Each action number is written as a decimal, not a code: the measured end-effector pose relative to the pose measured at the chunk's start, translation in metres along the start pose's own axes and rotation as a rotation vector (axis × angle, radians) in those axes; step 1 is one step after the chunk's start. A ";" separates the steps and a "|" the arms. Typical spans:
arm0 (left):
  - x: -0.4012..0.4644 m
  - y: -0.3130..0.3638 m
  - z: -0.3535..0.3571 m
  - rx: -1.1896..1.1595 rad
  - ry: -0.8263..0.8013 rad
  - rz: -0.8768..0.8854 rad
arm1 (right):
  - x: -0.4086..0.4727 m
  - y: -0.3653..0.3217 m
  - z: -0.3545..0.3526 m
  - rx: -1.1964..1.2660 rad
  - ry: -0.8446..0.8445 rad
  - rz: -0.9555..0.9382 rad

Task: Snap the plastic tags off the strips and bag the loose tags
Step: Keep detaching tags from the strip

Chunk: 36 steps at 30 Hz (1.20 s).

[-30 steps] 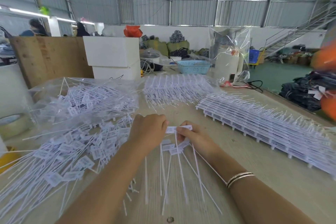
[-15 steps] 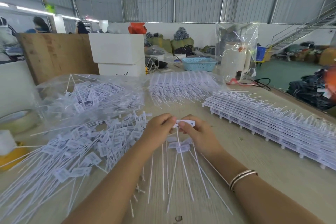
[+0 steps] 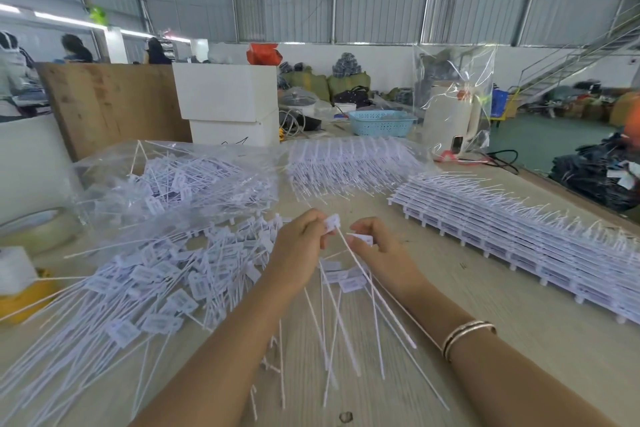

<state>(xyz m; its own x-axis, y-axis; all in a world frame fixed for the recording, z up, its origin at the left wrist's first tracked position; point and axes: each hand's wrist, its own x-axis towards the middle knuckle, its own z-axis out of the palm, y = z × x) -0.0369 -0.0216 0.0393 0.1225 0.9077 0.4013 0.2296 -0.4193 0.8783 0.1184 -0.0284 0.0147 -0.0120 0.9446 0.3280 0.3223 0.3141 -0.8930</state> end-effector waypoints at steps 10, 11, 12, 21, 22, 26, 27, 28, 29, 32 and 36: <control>-0.008 -0.006 0.011 0.250 -0.082 0.078 | -0.002 -0.004 -0.002 0.055 -0.079 -0.008; -0.008 -0.005 0.009 0.258 -0.063 0.084 | -0.001 -0.003 -0.003 0.093 -0.056 -0.023; -0.008 -0.006 0.008 0.276 -0.053 0.087 | -0.001 -0.002 -0.004 0.142 -0.031 -0.030; -0.008 -0.016 0.005 0.344 -0.112 0.039 | 0.000 0.003 -0.005 0.229 -0.152 -0.045; -0.008 -0.016 0.005 0.335 -0.132 0.036 | -0.001 0.002 -0.006 0.225 -0.181 -0.027; -0.006 -0.016 0.007 0.273 -0.157 -0.012 | -0.001 -0.002 -0.007 0.255 -0.204 -0.040; -0.006 -0.015 0.007 0.249 -0.146 -0.022 | -0.002 -0.003 -0.007 0.260 -0.200 -0.052; -0.005 -0.015 0.007 0.208 -0.133 -0.037 | -0.002 -0.003 -0.007 0.260 -0.190 -0.067; -0.004 -0.014 0.007 0.156 -0.123 -0.053 | -0.002 -0.003 -0.005 0.262 -0.173 -0.085; -0.004 -0.012 0.006 0.038 -0.103 -0.079 | -0.002 -0.004 0.000 0.271 -0.114 -0.153; -0.008 -0.008 0.012 -0.111 -0.082 -0.111 | -0.002 -0.003 0.003 0.318 -0.058 -0.227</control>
<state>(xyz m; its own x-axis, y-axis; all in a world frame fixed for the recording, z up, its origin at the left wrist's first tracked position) -0.0284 -0.0254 0.0265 0.1820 0.9420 0.2820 0.1381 -0.3085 0.9412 0.1140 -0.0307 0.0162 -0.1058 0.8487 0.5181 -0.0039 0.5207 -0.8537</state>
